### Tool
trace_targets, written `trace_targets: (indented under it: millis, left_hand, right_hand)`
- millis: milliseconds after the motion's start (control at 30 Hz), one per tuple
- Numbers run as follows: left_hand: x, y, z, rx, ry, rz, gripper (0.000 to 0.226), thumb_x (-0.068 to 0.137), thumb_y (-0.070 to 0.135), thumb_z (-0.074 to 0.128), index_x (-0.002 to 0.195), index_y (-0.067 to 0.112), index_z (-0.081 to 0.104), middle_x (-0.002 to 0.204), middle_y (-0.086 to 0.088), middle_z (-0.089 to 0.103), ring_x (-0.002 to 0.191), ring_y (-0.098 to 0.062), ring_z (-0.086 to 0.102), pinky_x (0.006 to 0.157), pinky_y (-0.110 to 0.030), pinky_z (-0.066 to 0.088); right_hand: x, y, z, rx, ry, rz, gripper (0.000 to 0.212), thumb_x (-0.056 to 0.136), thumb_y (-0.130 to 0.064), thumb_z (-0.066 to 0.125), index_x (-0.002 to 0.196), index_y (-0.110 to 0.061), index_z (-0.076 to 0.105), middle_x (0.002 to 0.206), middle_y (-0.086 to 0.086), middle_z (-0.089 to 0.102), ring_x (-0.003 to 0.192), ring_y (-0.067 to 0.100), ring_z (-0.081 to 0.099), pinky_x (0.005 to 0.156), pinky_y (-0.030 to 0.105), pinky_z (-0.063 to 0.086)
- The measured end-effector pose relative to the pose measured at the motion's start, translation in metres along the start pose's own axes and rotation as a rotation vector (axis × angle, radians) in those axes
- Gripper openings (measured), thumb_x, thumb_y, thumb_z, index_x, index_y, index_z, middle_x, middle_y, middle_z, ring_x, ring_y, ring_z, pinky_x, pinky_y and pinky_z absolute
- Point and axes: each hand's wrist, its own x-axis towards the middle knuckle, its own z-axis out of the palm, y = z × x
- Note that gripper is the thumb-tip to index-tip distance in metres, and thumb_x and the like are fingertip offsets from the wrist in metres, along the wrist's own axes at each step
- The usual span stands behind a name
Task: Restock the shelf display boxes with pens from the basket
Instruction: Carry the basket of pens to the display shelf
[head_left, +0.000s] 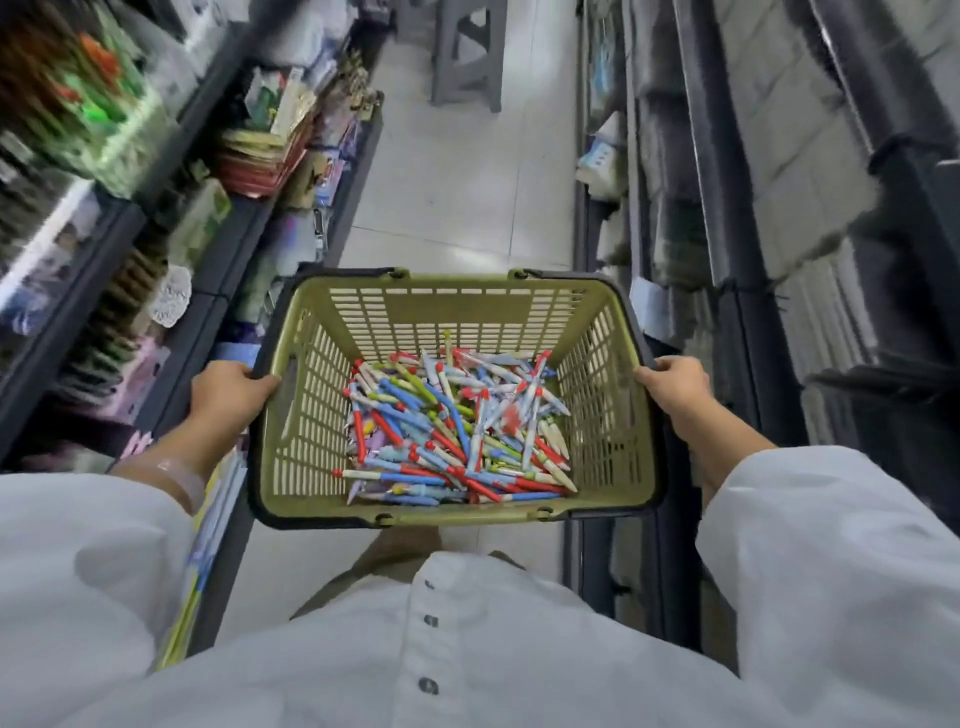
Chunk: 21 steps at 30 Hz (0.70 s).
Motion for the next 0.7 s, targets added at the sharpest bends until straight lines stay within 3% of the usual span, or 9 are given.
trace_targets:
  millis: [100, 233, 367, 467, 533, 600, 700]
  left_hand:
    - [0.084, 0.055, 0.012, -0.01, 0.005, -0.02, 0.026, 0.081, 0.024, 0.068, 0.066, 0.005, 0.059, 0.069, -0.015, 0.059, 0.071, -0.028, 0.055, 0.059, -0.033, 0.034]
    - [0.192, 0.134, 0.013, 0.024, -0.036, -0.034, 0.026, 0.082, 0.023, 0.066, 0.064, 0.005, 0.061, 0.065, -0.016, 0.059, 0.064, -0.028, 0.051, 0.054, -0.034, 0.032]
    - [0.29, 0.227, 0.003, 0.067, -0.038, 0.005, 0.027, 0.083, 0.022, 0.066, 0.07, -0.002, 0.064, 0.072, -0.023, 0.063, 0.074, -0.036, 0.059, 0.06, -0.037, 0.037]
    - [0.363, 0.301, 0.003, 0.106, -0.015, 0.064, 0.028, 0.085, 0.022, 0.065, 0.086, -0.006, 0.068, 0.086, -0.029, 0.064, 0.092, -0.043, 0.06, 0.069, -0.04, 0.04]
    - [0.412, 0.347, 0.008, 0.095, -0.005, 0.059, 0.032, 0.085, 0.023, 0.065, 0.098, -0.006, 0.068, 0.098, -0.028, 0.066, 0.094, -0.041, 0.059, 0.069, -0.037, 0.039]
    - [0.461, 0.386, 0.017, 0.089, 0.006, 0.041, 0.029, 0.085, 0.024, 0.064, 0.095, -0.003, 0.068, 0.095, -0.026, 0.067, 0.09, -0.04, 0.059, 0.066, -0.034, 0.037]
    - [0.524, 0.446, 0.029, 0.09, 0.007, 0.007, 0.027, 0.086, 0.02, 0.063, 0.092, -0.006, 0.068, 0.094, -0.029, 0.066, 0.089, -0.042, 0.059, 0.068, -0.037, 0.039]
  right_hand:
    - [0.086, -0.053, 0.009, -0.009, -0.023, 0.008, 0.018, 0.09, -0.02, 0.059, 0.094, -0.004, 0.065, 0.092, 0.013, 0.063, 0.084, 0.026, 0.058, 0.073, 0.031, 0.044]
    - [0.19, -0.132, 0.009, -0.054, -0.041, 0.03, 0.017, 0.088, -0.021, 0.059, 0.08, -0.007, 0.064, 0.082, 0.013, 0.064, 0.082, 0.027, 0.06, 0.077, 0.036, 0.05]
    - [0.28, -0.208, 0.002, -0.023, -0.016, 0.029, 0.033, 0.09, -0.017, 0.058, 0.058, -0.014, 0.051, 0.055, 0.002, 0.049, 0.054, 0.015, 0.047, 0.049, 0.027, 0.035]
    - [0.355, -0.255, -0.004, 0.015, -0.018, 0.049, 0.021, 0.089, -0.018, 0.058, 0.069, -0.011, 0.059, 0.058, 0.0, 0.054, 0.055, 0.012, 0.05, 0.046, 0.024, 0.036]
    - [0.416, -0.287, -0.006, 0.038, -0.022, 0.043, 0.014, 0.089, -0.019, 0.058, 0.079, -0.01, 0.063, 0.073, 0.006, 0.063, 0.067, 0.019, 0.058, 0.061, 0.027, 0.047]
    - [0.481, -0.321, -0.005, 0.055, -0.023, 0.032, 0.011, 0.088, -0.02, 0.059, 0.083, -0.01, 0.063, 0.084, 0.01, 0.064, 0.076, 0.022, 0.059, 0.069, 0.028, 0.045]
    - [0.573, -0.379, -0.008, 0.061, -0.062, -0.001, 0.015, 0.089, -0.019, 0.059, 0.078, -0.009, 0.062, 0.079, 0.006, 0.062, 0.078, 0.023, 0.058, 0.062, 0.024, 0.04]
